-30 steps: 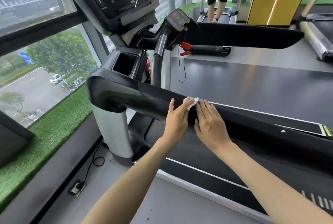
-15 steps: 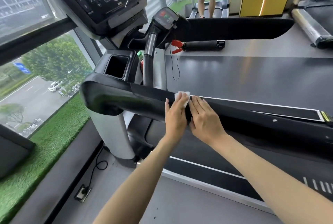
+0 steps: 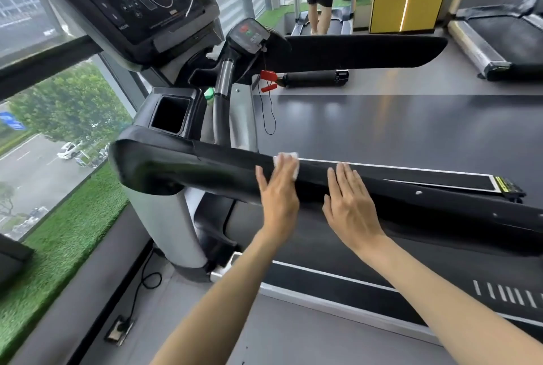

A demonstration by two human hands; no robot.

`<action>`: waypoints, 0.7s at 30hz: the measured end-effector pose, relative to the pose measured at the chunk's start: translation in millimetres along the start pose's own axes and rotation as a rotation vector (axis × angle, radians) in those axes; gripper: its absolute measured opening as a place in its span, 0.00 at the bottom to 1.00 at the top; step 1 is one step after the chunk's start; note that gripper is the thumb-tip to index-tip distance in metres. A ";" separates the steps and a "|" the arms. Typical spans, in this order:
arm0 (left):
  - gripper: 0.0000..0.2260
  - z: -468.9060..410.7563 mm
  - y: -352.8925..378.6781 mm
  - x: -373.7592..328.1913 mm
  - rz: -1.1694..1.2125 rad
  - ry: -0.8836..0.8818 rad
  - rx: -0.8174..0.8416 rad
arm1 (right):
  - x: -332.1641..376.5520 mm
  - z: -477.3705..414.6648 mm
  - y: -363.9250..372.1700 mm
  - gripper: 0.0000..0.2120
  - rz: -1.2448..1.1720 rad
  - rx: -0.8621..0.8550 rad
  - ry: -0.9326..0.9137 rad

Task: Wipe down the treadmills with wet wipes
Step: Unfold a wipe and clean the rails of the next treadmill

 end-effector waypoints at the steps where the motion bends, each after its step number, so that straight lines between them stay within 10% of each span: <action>1: 0.25 5.9 2.0 -9.1 0.059 0.057 0.036 | -0.9 1.5 1.4 0.24 0.009 -0.008 -0.007; 4: 0.22 -8.2 -19.5 -9.6 0.173 0.084 0.002 | -2.0 0.7 4.1 0.24 0.017 -0.040 -0.013; 9: 0.23 -54.8 -62.3 66.6 -0.043 -0.374 -0.178 | 0.4 0.2 7.0 0.23 0.007 -0.093 0.011; 21: 0.20 -9.1 -36.7 -19.4 0.344 -0.097 0.033 | -4.9 2.1 10.8 0.23 -0.042 -0.172 -0.006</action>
Point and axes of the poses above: each hand's wrist, its own z-axis away from the middle knuckle, its own y-axis out of the palm, x = y × z, the point moved 1 cm from there along -z, towards the middle knuckle, and after that the axes turned 4 degrees about -x, right-handed, at the moved point
